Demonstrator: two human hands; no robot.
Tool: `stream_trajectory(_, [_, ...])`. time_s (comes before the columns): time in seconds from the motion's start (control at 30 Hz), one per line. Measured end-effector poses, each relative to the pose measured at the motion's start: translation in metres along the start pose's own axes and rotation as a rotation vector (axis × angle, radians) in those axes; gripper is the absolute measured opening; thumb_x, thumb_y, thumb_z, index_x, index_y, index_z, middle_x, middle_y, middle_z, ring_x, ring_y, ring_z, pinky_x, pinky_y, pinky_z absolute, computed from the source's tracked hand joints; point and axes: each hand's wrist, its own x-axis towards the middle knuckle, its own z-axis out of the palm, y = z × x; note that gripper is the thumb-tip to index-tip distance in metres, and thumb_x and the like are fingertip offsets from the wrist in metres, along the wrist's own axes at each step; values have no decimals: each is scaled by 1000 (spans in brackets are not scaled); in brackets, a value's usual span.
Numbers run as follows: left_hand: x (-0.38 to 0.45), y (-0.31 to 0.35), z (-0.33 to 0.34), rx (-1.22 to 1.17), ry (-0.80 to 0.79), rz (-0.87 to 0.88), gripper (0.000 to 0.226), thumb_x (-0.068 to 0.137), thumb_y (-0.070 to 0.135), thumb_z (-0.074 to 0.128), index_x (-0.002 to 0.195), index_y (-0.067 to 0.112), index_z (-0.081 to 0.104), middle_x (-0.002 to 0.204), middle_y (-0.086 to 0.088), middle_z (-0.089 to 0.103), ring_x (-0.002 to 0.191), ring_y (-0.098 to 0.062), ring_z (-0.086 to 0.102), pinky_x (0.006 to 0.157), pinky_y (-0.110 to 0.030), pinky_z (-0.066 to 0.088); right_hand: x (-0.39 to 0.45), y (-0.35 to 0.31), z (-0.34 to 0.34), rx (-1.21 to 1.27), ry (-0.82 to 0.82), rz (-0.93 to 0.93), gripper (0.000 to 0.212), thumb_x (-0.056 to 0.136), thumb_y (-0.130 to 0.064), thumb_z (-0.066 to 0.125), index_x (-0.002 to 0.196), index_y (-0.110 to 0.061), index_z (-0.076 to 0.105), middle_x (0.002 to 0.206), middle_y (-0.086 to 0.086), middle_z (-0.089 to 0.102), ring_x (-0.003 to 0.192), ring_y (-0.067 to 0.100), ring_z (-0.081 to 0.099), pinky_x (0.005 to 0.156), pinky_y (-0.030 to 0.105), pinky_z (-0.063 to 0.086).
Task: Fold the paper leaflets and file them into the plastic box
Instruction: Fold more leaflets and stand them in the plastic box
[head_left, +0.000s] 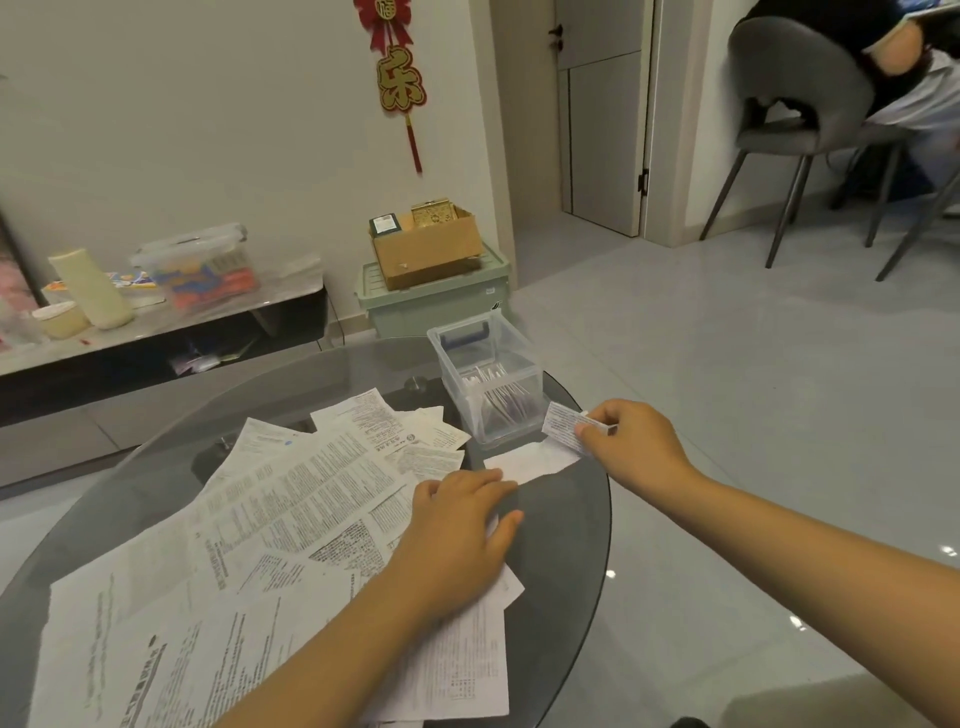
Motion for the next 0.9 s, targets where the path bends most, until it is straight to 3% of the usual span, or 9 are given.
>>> stream_trajectory(0.1, [0,-1,0,-88,27,0,36,98,40,39,132,33,50,141,18,41,133,1,28,109,-26,9,-5,-9,-3,99,66,-67,12,91,-20,56,87,-10,62,95,7,62,82,20,58,60,22,44])
stream_trajectory(0.23, [1,-4,2,-232,71,-61,34,96,39,43,129,34,50,129,16,53,125,-10,41,109,-30,21,-15,-20,-2,253,15,-124,6,94,-22,53,91,-18,56,97,1,65,88,22,64,76,40,57])
stream_trajectory(0.3, [1,-3,1,-348,74,-117,40,96,40,44,135,36,40,125,16,56,120,-15,47,106,-38,33,-19,-23,1,295,-93,-114,7,96,-20,49,96,-15,53,106,-1,63,91,18,66,75,33,58])
stream_trajectory(0.37, [0,0,-2,-463,69,-143,46,97,36,44,141,36,28,120,16,57,110,-10,53,96,-29,40,-21,-23,6,360,-203,-66,9,98,-17,45,99,-11,52,112,-1,59,90,15,67,73,28,58])
stream_trajectory(0.47, [-2,3,-6,-509,81,-153,55,99,29,43,145,36,15,118,13,57,100,-4,55,84,-16,35,-20,-21,13,361,-272,12,9,98,-15,44,99,-10,51,112,3,60,82,11,69,68,25,58])
stream_trajectory(0.57, [-2,0,-6,-443,97,-104,46,98,26,44,141,35,30,117,12,52,102,-3,52,88,-16,36,-18,-20,16,273,-280,19,7,96,-14,47,95,-12,53,103,3,63,73,9,68,60,19,56])
stream_trajectory(0.63, [-2,-3,-4,-308,81,-50,34,98,28,45,131,26,50,121,13,45,106,-1,48,94,-16,36,-13,-20,17,157,-277,-18,8,94,-14,52,87,-15,54,101,7,67,75,17,69,67,25,57])
stream_trajectory(0.73, [-1,-4,-2,-209,46,-14,33,98,30,44,125,18,57,125,12,44,114,-5,46,101,-20,35,-5,-22,20,46,-288,-31,6,92,-15,57,86,-16,57,101,10,70,82,25,69,71,32,57])
stream_trajectory(0.9, [1,-5,-9,-216,15,-8,32,98,27,43,124,18,58,127,10,49,112,-5,49,100,-21,37,7,-29,25,2,-335,-15,9,93,-9,56,99,-12,62,97,9,67,62,13,64,41,8,38])
